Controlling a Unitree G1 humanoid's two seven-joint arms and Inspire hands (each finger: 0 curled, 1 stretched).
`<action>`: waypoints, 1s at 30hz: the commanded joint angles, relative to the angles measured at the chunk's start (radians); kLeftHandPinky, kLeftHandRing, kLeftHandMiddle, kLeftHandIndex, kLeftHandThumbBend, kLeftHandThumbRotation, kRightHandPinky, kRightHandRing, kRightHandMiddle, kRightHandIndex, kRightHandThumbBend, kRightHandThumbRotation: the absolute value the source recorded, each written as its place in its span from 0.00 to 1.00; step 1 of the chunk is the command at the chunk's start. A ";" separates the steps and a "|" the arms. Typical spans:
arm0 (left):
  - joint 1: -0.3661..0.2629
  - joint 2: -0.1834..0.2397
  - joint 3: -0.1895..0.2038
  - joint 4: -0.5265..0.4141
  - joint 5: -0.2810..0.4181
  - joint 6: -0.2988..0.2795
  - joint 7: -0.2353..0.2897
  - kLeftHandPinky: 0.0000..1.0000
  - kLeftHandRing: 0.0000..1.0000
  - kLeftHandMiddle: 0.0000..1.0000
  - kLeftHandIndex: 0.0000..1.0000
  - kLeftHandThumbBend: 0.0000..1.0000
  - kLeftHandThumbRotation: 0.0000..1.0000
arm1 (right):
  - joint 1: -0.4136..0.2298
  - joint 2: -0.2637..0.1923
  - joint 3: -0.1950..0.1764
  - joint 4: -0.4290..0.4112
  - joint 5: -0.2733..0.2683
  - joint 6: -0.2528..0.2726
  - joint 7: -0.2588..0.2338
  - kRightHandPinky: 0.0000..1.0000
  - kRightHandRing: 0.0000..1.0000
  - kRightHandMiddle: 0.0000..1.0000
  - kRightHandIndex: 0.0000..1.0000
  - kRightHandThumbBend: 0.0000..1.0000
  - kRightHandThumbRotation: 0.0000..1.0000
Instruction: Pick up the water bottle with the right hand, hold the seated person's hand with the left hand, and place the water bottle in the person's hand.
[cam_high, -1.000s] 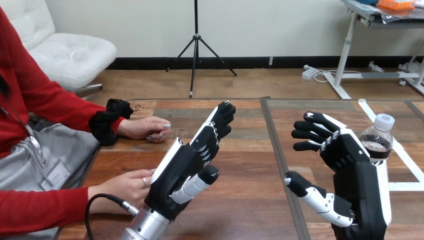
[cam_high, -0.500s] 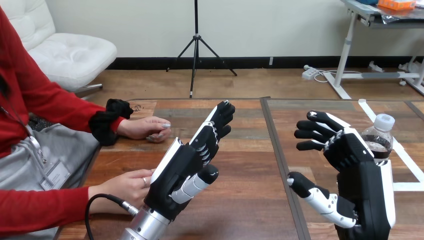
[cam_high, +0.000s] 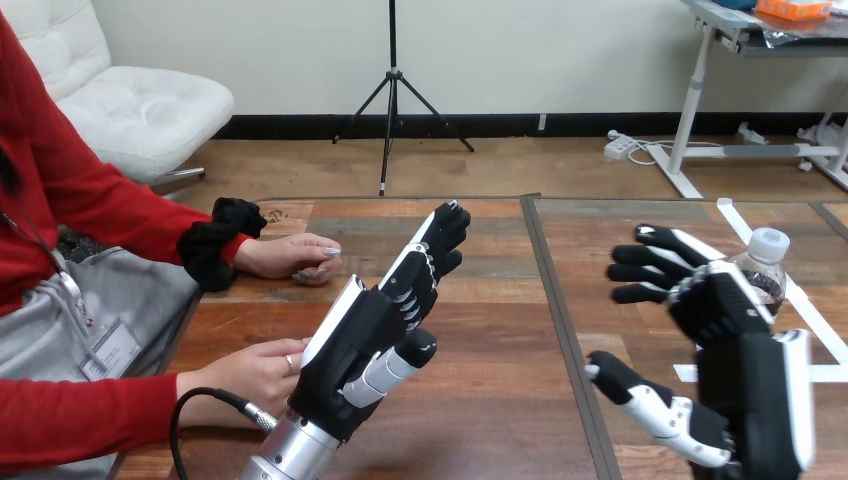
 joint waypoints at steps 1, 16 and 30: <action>-0.024 0.008 0.006 -0.034 -0.002 -0.013 -0.003 0.97 1.00 1.00 1.00 1.00 0.86 | -0.024 0.005 -0.055 -0.050 -0.019 -0.051 -0.039 0.57 0.66 0.69 0.73 1.00 0.44; -0.031 0.009 0.010 -0.028 0.000 -0.017 -0.006 0.98 1.00 1.00 1.00 1.00 0.86 | -0.019 0.008 -0.144 -0.036 -0.057 -0.106 -0.117 0.58 0.68 0.71 0.76 1.00 0.49; -0.036 0.005 0.011 -0.024 -0.010 -0.011 -0.019 0.98 1.00 1.00 1.00 1.00 0.86 | -0.022 0.010 -0.216 -0.032 -0.099 -0.099 -0.182 0.62 0.72 0.75 0.77 1.00 0.52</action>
